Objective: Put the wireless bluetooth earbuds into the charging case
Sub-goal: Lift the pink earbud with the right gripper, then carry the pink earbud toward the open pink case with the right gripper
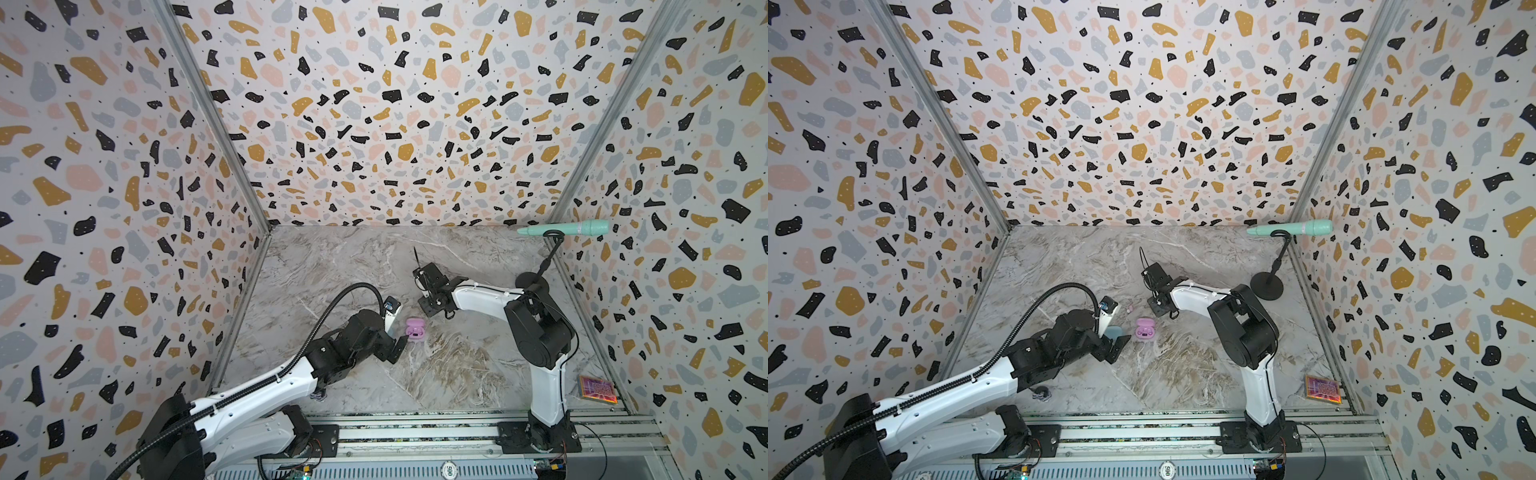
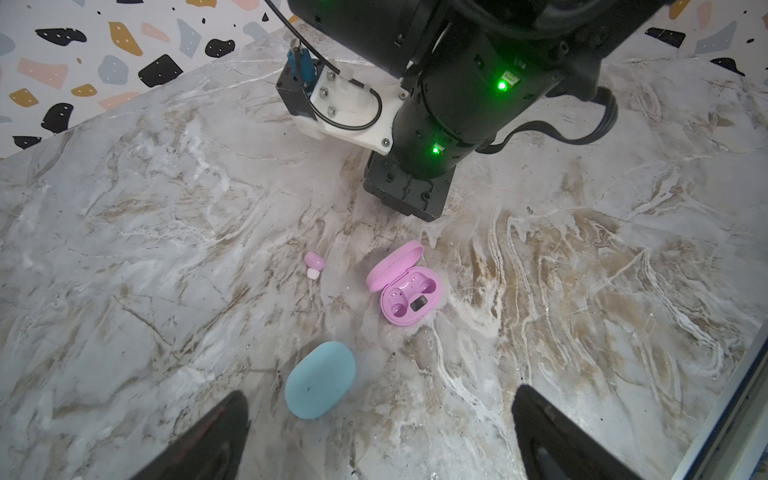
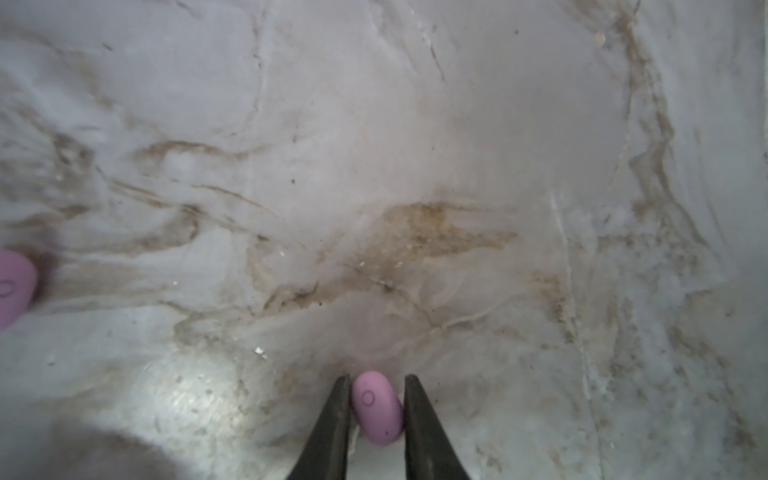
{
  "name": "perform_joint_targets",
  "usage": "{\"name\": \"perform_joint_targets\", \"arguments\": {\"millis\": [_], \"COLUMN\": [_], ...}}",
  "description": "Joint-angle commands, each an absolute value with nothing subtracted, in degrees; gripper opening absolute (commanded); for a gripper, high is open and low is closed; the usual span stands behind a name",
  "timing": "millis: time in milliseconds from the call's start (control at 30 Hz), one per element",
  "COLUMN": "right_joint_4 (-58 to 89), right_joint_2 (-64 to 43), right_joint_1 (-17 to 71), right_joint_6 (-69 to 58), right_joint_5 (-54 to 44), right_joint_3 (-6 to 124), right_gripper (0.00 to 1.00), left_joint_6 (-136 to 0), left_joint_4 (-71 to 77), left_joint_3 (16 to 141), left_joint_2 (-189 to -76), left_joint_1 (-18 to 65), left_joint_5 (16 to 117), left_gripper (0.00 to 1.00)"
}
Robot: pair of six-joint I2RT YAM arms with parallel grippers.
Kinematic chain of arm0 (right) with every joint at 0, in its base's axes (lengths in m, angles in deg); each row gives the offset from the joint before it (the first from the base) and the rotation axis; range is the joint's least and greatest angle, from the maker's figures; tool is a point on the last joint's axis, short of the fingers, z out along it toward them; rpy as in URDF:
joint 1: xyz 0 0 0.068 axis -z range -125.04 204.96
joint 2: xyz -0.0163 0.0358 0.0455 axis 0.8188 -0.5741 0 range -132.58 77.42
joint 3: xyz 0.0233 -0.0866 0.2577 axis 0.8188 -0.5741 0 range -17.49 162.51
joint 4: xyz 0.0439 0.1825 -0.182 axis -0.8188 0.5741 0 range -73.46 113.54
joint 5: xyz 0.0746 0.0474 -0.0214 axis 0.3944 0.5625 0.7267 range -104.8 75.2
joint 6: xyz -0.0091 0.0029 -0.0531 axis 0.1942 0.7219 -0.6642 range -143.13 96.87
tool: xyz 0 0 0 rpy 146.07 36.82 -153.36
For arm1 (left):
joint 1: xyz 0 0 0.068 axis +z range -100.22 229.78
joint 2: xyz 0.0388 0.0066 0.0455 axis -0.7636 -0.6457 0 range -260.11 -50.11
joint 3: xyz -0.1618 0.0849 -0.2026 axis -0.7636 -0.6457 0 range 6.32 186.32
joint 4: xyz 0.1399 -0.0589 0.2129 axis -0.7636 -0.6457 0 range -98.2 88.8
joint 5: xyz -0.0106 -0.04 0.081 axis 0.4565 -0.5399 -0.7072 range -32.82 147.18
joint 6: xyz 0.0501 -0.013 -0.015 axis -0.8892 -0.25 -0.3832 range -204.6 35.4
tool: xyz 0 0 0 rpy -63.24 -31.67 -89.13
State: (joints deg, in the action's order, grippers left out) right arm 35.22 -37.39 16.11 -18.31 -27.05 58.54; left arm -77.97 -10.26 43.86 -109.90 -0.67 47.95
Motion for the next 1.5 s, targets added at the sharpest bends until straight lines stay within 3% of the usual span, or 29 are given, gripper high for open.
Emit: {"name": "perform_joint_targets", "arguments": {"millis": [0, 500, 1033, 1467], "right_joint_4": [37.0, 37.0, 35.8, 36.1], "right_joint_2": [-37.6, -33.7, -22.8, -10.5], "right_joint_1": [16.4, 17.3, 17.6, 10.1], "right_joint_6": [-17.9, -15.9, -11.7, -5.0], "right_joint_5": [-27.4, -24.4, -16.6, -19.8], "right_joint_3": [59.8, 58.7, 51.5, 42.8], "right_gripper": [0.22, 0.16, 0.16, 0.16], "left_joint_6": [-78.6, -78.6, -78.5, -77.7], "left_joint_4": [-9.9, -10.0, -10.0, -12.8], "left_joint_3": [46.2, 46.3, 45.9, 46.5], "left_joint_2": [-109.6, -109.8, -107.5, -103.6], "left_joint_1": [-0.6, -0.5, -0.5, -2.3], "left_joint_5": [48.4, 48.3, 48.2, 42.2], "left_gripper": [1.0, 1.0, 1.0, 1.0]}}
